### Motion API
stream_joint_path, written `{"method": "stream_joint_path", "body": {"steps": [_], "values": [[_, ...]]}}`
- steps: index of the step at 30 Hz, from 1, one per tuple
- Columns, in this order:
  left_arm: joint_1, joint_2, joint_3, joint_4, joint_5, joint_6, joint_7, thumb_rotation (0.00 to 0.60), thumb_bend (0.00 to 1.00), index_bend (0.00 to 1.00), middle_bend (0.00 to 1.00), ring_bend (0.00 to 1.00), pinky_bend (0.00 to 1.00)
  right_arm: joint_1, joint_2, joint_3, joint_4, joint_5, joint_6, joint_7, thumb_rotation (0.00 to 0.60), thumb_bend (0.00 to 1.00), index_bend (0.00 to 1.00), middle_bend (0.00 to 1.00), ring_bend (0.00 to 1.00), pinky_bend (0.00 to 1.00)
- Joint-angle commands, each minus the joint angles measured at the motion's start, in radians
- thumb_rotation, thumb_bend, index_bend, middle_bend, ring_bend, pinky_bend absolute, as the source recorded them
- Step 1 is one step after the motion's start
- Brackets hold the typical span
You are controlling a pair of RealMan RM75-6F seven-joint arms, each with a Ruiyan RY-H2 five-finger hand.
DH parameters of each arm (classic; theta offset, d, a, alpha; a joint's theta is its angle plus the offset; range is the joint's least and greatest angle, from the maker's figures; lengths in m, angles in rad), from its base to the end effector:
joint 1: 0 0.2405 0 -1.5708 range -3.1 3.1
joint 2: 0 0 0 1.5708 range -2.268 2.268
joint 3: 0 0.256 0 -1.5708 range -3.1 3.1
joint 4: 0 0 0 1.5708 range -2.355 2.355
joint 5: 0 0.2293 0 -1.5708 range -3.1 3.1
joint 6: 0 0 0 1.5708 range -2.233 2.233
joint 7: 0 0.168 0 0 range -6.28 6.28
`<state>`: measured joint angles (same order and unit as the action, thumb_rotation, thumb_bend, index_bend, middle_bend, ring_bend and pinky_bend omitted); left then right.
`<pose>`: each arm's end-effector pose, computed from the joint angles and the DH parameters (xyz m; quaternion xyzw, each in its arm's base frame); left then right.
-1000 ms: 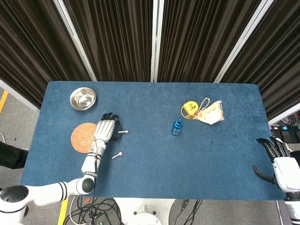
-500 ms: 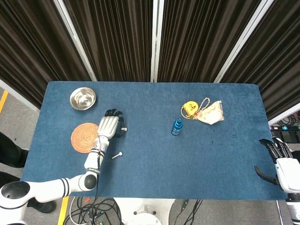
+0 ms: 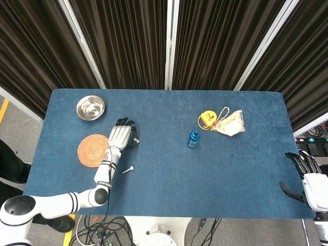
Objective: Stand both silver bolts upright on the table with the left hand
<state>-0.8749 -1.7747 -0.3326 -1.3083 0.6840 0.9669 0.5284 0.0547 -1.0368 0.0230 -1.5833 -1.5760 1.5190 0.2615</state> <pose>-0.1122 0.4087 -0.0859 -0.6625 -0.4821 -0.3466 0.4567 -0.3262 -0.1913 0.1674 0.5781 -0.4239 0.4372 0.5431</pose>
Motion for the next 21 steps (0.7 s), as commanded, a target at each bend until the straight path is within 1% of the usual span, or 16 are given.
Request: {"method": "stream_joint_path", "body": {"steps": [1, 13, 16, 21], "values": [[-0.006, 0.001, -0.001, 0.001, -0.008, -0.003, 0.005, 0.6, 0.38, 0.49, 0.16, 0.03, 0.0, 0.0, 0.0, 0.001, 0.001, 0.002, -0.001, 0.001, 0.6, 0.18, 0.13, 0.16, 0.03, 0.1], [-0.017, 0.008, 0.012, -0.005, -0.026, -0.001, 0.008, 0.6, 0.38, 0.46, 0.16, 0.03, 0.0, 0.001, -0.002, 0.003, 0.008, 0.005, -0.007, 0.008, 0.6, 0.18, 0.13, 0.16, 0.03, 0.1], [-0.013, 0.014, 0.021, -0.016, -0.022, -0.001, 0.003, 0.6, 0.38, 0.4, 0.16, 0.03, 0.0, 0.001, -0.003, 0.003, 0.008, 0.004, -0.008, 0.008, 0.6, 0.18, 0.13, 0.16, 0.03, 0.1], [-0.001, 0.038, 0.031, -0.062, 0.001, 0.011, -0.013, 0.6, 0.38, 0.21, 0.12, 0.0, 0.0, 0.002, -0.003, 0.003, 0.007, 0.002, -0.009, 0.007, 0.6, 0.19, 0.13, 0.16, 0.03, 0.1]]}}
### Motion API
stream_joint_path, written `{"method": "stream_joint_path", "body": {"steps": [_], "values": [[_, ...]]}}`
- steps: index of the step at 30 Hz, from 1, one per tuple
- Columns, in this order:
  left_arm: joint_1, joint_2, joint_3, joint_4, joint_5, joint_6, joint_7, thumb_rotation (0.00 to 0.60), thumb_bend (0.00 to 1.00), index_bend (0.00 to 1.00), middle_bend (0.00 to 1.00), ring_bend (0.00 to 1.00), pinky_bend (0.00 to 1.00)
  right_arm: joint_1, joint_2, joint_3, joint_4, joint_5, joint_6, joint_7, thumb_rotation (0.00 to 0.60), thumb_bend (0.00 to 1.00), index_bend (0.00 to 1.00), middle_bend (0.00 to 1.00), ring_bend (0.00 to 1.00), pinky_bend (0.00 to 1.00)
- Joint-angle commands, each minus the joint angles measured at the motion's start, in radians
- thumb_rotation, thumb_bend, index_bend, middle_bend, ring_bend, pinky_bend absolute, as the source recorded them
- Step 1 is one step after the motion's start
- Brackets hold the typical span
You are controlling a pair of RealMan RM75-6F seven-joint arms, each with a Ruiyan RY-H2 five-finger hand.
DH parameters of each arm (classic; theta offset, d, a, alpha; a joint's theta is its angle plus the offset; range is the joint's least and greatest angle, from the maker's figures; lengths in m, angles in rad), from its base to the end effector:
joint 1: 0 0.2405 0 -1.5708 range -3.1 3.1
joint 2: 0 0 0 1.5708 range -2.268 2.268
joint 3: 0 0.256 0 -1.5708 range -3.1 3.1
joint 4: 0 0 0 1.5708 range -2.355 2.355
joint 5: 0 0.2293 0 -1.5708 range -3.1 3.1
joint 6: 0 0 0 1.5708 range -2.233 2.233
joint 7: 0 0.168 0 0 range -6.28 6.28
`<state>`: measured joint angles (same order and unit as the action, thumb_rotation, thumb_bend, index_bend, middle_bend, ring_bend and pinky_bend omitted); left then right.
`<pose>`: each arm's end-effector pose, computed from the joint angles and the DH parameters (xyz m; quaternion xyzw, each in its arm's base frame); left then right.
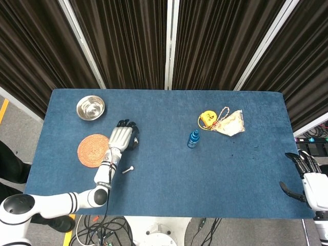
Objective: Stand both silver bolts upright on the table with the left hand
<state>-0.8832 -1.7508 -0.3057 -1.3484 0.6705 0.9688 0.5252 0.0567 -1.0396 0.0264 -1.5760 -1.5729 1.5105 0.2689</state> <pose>-0.1104 0.4024 -0.0861 -0.6719 -0.4822 -0.3415 0.4465 -0.3279 -0.1929 0.1668 0.5775 -0.4263 0.4365 0.5425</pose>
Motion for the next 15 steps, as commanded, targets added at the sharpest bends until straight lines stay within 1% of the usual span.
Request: {"method": "stream_joint_path", "body": {"steps": [1, 3, 5, 7, 8, 12, 15], "values": [[0.011, 0.021, 0.004, -0.034, 0.021, 0.016, -0.014, 0.6, 0.38, 0.18, 0.11, 0.0, 0.0, 0.001, 0.0, 0.0, -0.001, -0.002, 0.0, -0.001, 0.6, 0.19, 0.13, 0.16, 0.03, 0.1], [0.022, 0.044, 0.004, -0.069, 0.044, 0.033, -0.028, 0.6, 0.38, 0.16, 0.11, 0.0, 0.0, 0.002, 0.001, 0.001, -0.001, -0.004, 0.0, -0.001, 0.6, 0.19, 0.13, 0.16, 0.03, 0.1], [0.039, 0.072, 0.011, -0.108, 0.068, 0.05, -0.04, 0.6, 0.38, 0.16, 0.11, 0.0, 0.0, 0.004, 0.001, 0.002, -0.001, -0.006, 0.0, -0.001, 0.6, 0.19, 0.13, 0.16, 0.03, 0.1], [0.065, 0.111, 0.026, -0.163, 0.106, 0.077, -0.058, 0.6, 0.37, 0.18, 0.11, 0.0, 0.0, 0.006, 0.001, 0.002, -0.001, -0.01, 0.0, 0.0, 0.6, 0.19, 0.13, 0.16, 0.03, 0.1], [0.079, 0.128, 0.036, -0.186, 0.127, 0.09, -0.066, 0.6, 0.36, 0.2, 0.11, 0.0, 0.0, 0.007, 0.001, 0.002, 0.0, -0.011, -0.001, 0.0, 0.6, 0.19, 0.13, 0.16, 0.03, 0.1], [0.148, 0.2, 0.098, -0.294, 0.223, 0.147, -0.104, 0.6, 0.34, 0.3, 0.11, 0.0, 0.0, 0.014, -0.002, 0.003, 0.002, -0.018, -0.005, 0.002, 0.6, 0.19, 0.13, 0.16, 0.03, 0.1], [0.194, 0.229, 0.149, -0.353, 0.288, 0.187, -0.123, 0.6, 0.31, 0.34, 0.11, 0.0, 0.0, 0.018, -0.003, 0.003, 0.001, -0.024, -0.006, 0.001, 0.6, 0.19, 0.13, 0.16, 0.03, 0.1]]}}
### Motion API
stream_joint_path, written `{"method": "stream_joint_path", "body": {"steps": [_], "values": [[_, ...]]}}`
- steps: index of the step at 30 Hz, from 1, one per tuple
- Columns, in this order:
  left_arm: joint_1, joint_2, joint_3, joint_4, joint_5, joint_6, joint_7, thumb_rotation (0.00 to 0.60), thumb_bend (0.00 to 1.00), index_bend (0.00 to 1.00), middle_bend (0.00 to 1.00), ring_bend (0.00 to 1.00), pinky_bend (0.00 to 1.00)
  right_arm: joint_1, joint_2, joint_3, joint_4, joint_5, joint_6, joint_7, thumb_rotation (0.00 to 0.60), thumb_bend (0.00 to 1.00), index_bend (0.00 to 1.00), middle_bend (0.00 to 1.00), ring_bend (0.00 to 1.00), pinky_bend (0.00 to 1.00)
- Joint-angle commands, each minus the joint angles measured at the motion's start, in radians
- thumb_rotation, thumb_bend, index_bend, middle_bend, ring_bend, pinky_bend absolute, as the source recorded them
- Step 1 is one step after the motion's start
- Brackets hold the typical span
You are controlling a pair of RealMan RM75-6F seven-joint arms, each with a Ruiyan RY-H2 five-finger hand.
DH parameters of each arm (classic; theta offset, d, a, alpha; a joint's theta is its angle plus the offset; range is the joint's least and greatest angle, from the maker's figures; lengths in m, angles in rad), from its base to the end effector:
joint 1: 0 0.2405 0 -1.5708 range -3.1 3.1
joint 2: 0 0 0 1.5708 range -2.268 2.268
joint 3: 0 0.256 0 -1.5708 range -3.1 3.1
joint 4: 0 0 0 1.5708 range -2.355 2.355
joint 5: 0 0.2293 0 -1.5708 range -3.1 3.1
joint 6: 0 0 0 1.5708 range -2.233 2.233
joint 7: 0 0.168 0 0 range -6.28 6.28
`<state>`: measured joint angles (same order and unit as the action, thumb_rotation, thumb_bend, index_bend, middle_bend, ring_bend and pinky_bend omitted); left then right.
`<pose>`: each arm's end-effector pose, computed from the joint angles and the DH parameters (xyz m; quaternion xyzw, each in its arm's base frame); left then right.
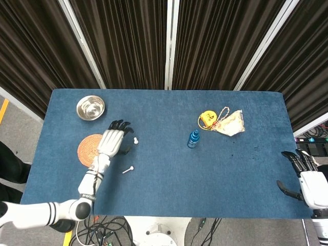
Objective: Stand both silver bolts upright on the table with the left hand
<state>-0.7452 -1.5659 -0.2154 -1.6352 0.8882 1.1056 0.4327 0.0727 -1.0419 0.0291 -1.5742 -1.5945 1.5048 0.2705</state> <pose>-0.1221 0.3577 -0.0359 -0.6744 -0.4540 -0.3912 0.4313 -0.3221 -0.1984 0.1640 0.5880 -0.4198 0.4426 0.5312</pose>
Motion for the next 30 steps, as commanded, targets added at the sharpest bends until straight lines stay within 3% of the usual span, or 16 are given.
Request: {"method": "stream_joint_path", "body": {"steps": [1, 7, 13, 22, 30], "values": [[0.069, 0.049, 0.073, -0.08, 0.088, 0.061, -0.035, 0.6, 0.3, 0.35, 0.11, 0.0, 0.0, 0.003, -0.001, 0.0, -0.001, -0.004, 0.0, -0.001, 0.6, 0.19, 0.13, 0.16, 0.03, 0.1], [0.126, 0.049, 0.156, -0.122, 0.17, 0.097, -0.034, 0.6, 0.24, 0.41, 0.13, 0.0, 0.0, 0.002, 0.001, -0.003, -0.006, -0.012, 0.006, -0.007, 0.6, 0.19, 0.13, 0.16, 0.03, 0.1], [0.147, -0.002, 0.188, -0.098, 0.176, 0.081, -0.017, 0.6, 0.2, 0.43, 0.13, 0.0, 0.0, 0.001, 0.002, -0.005, -0.012, -0.016, 0.01, -0.012, 0.6, 0.19, 0.13, 0.16, 0.03, 0.1], [0.157, -0.091, 0.174, -0.025, 0.113, 0.059, 0.029, 0.6, 0.2, 0.43, 0.13, 0.0, 0.0, -0.005, 0.005, -0.007, -0.017, -0.012, 0.018, -0.017, 0.6, 0.19, 0.13, 0.16, 0.03, 0.1], [0.162, -0.116, 0.134, 0.001, 0.067, 0.053, 0.034, 0.6, 0.23, 0.46, 0.14, 0.0, 0.0, -0.002, 0.004, -0.006, -0.018, -0.014, 0.016, -0.02, 0.6, 0.19, 0.13, 0.16, 0.03, 0.1]]}}
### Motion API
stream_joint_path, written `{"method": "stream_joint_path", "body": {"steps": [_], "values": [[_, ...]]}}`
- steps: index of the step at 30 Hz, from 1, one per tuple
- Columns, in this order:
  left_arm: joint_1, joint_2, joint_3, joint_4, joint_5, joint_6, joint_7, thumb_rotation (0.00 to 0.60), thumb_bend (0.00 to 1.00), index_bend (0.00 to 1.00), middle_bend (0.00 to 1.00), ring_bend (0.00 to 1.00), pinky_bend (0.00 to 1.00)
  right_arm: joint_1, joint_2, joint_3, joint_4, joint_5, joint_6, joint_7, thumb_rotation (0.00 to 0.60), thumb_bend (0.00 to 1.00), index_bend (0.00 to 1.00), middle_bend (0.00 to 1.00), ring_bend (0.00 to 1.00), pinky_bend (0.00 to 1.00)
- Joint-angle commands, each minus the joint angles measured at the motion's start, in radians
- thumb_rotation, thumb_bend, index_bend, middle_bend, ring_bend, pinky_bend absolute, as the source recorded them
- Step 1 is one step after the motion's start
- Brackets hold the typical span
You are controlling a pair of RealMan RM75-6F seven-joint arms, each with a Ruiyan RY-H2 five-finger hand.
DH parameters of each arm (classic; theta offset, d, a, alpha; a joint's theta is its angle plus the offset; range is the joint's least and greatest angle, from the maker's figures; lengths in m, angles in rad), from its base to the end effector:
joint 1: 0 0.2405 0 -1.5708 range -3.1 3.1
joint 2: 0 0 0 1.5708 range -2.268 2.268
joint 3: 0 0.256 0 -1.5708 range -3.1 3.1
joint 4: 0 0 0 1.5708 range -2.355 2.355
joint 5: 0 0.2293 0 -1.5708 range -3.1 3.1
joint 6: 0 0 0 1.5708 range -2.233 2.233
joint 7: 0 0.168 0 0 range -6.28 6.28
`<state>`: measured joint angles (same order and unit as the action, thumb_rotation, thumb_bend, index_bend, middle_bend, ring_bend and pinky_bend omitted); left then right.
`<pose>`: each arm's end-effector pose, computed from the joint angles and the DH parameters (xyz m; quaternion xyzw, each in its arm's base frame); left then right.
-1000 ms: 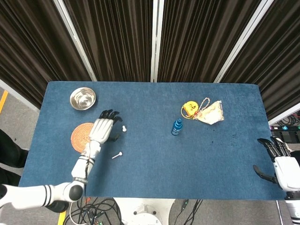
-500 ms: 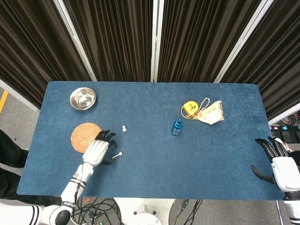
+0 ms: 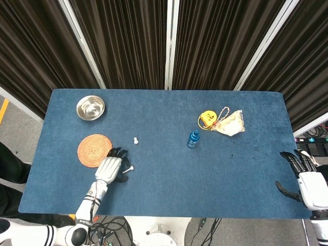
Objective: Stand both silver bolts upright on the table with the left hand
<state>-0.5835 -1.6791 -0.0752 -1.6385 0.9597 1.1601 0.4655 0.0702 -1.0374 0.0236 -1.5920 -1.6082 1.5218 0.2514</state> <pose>-0.1608 0.2841 -0.0842 -0.6838 -0.4964 -0.3383 0.4143 -0.3164 -0.1959 0.1640 0.5916 -0.4127 0.4461 0.5297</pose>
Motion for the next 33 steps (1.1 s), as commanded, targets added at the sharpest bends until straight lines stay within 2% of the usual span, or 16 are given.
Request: {"method": "stream_joint_path", "body": {"steps": [1, 18, 33], "values": [[0.0, -0.004, -0.009, 0.006, -0.006, -0.004, 0.002, 0.6, 0.24, 0.46, 0.14, 0.0, 0.0, 0.001, 0.0, 0.0, -0.001, 0.0, -0.001, -0.001, 0.6, 0.19, 0.13, 0.16, 0.03, 0.1], [0.002, -0.018, -0.027, 0.06, -0.028, -0.02, 0.028, 0.6, 0.34, 0.51, 0.16, 0.0, 0.0, -0.002, 0.003, -0.002, -0.008, 0.001, 0.002, -0.007, 0.6, 0.19, 0.13, 0.17, 0.03, 0.1], [-0.003, -0.034, -0.046, 0.091, -0.054, -0.056, 0.019, 0.6, 0.36, 0.52, 0.16, 0.0, 0.0, -0.005, 0.006, -0.003, -0.015, 0.004, 0.003, -0.012, 0.6, 0.19, 0.13, 0.17, 0.03, 0.1]]}}
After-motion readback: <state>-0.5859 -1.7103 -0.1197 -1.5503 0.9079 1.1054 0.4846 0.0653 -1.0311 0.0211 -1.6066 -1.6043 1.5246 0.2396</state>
